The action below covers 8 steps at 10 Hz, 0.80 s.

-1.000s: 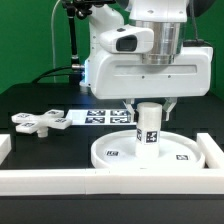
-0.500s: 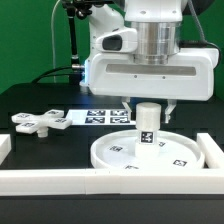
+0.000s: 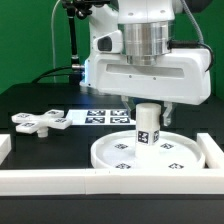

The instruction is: Assemble round table

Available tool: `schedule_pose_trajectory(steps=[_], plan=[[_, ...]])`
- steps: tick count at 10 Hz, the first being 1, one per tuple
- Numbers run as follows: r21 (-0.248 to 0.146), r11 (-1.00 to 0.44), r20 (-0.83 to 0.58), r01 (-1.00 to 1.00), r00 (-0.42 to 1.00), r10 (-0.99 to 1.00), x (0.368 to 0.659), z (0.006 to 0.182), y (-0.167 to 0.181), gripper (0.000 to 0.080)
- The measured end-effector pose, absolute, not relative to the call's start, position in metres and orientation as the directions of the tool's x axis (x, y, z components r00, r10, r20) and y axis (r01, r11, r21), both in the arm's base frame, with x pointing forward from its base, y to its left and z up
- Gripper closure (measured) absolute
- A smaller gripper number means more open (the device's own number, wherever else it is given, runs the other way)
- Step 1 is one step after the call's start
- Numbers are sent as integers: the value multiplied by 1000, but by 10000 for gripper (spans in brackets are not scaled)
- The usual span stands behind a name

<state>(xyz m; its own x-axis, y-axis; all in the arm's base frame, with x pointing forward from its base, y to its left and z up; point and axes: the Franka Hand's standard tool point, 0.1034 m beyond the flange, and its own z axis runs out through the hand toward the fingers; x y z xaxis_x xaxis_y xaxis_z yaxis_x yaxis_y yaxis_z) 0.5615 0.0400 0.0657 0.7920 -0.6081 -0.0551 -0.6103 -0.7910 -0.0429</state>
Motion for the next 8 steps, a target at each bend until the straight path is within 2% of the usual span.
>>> schedule_pose_trajectory(steps=[1, 2, 3, 8], plan=[[-43, -791, -55, -610, 792, -608, 561, 65, 40, 197], [-43, -800, -53, -599, 801, -597, 561, 66, 40, 197], [-47, -835, -46, -548, 836, -546, 560, 70, 43, 158], [-69, -970, -42, -231, 973, -228, 544, 95, 34, 150]])
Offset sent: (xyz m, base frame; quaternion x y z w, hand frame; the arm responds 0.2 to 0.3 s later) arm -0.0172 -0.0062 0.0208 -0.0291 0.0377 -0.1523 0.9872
